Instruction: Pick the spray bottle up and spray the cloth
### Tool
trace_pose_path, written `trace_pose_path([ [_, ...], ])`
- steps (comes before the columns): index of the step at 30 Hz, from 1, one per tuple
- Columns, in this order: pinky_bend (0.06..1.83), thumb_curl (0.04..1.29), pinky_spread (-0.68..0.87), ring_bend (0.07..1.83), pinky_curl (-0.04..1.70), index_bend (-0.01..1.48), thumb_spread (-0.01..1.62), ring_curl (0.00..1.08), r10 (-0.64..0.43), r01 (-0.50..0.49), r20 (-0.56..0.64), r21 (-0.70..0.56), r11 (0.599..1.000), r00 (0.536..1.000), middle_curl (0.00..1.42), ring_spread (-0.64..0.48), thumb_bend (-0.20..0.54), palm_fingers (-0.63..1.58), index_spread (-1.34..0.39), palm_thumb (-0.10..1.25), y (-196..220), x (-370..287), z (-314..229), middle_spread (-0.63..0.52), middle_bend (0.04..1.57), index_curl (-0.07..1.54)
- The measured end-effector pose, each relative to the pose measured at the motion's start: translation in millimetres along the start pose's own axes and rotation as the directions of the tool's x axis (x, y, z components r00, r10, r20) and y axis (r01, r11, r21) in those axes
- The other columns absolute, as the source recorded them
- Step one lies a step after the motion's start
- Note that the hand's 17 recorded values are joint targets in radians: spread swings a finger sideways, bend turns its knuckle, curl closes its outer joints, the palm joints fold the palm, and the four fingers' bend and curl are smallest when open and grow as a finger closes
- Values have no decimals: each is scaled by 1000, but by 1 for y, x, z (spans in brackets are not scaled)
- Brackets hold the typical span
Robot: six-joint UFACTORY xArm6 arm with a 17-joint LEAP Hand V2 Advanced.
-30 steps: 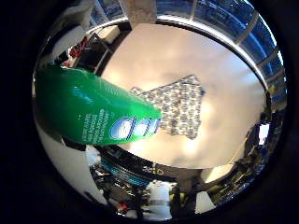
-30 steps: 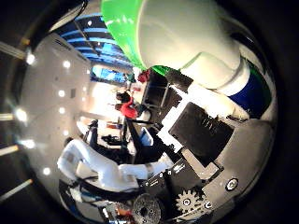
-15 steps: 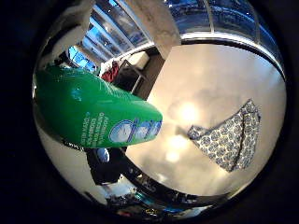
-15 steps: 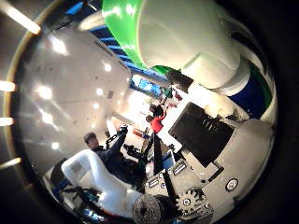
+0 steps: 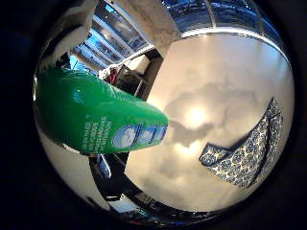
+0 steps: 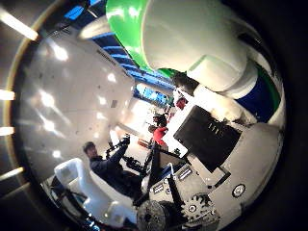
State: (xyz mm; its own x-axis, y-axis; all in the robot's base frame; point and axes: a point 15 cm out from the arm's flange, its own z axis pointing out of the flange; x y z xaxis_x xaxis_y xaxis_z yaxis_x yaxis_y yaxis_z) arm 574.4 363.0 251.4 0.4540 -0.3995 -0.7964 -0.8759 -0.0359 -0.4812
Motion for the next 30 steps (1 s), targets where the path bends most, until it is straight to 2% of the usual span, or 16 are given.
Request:
trace_pose_path([
  [8, 1021, 569, -113, 1325, 1508, 885, 1101, 892, 2, -2, -23, -3, 1000, 1000, 871, -240, -15, 1094, -351, 1051, -14, 36, 9, -146, 1320, 1165],
  [16, 983, 505, -165, 1304, 1299, 791, 1114, 785, 8, -9, -43, -19, 1000, 999, 827, -211, -18, 1125, -359, 1026, -9, 52, 7, -148, 1237, 1135],
  [23, 941, 459, -328, 1197, 993, 563, 1107, 636, 0, -3, -56, -42, 999, 998, 720, -198, -18, 1116, -397, 979, -4, 60, 5, -140, 1084, 1045],
  [25, 939, 452, -359, 1186, 954, 512, 1107, 619, -8, 4, -62, -51, 999, 998, 705, -195, -18, 1103, -405, 973, -3, 62, 3, -141, 1050, 1032],
  [26, 942, 448, -393, 1150, 924, 452, 1106, 600, -10, 7, -64, -54, 999, 998, 689, -194, -21, 1032, -412, 966, -3, 62, 2, -149, 1004, 1016],
  [30, 925, 427, -489, 1051, 806, 258, 1094, 535, -17, 12, -71, -61, 998, 997, 641, -210, -18, 1012, -435, 941, -2, 65, -2, -163, 868, 962],
])
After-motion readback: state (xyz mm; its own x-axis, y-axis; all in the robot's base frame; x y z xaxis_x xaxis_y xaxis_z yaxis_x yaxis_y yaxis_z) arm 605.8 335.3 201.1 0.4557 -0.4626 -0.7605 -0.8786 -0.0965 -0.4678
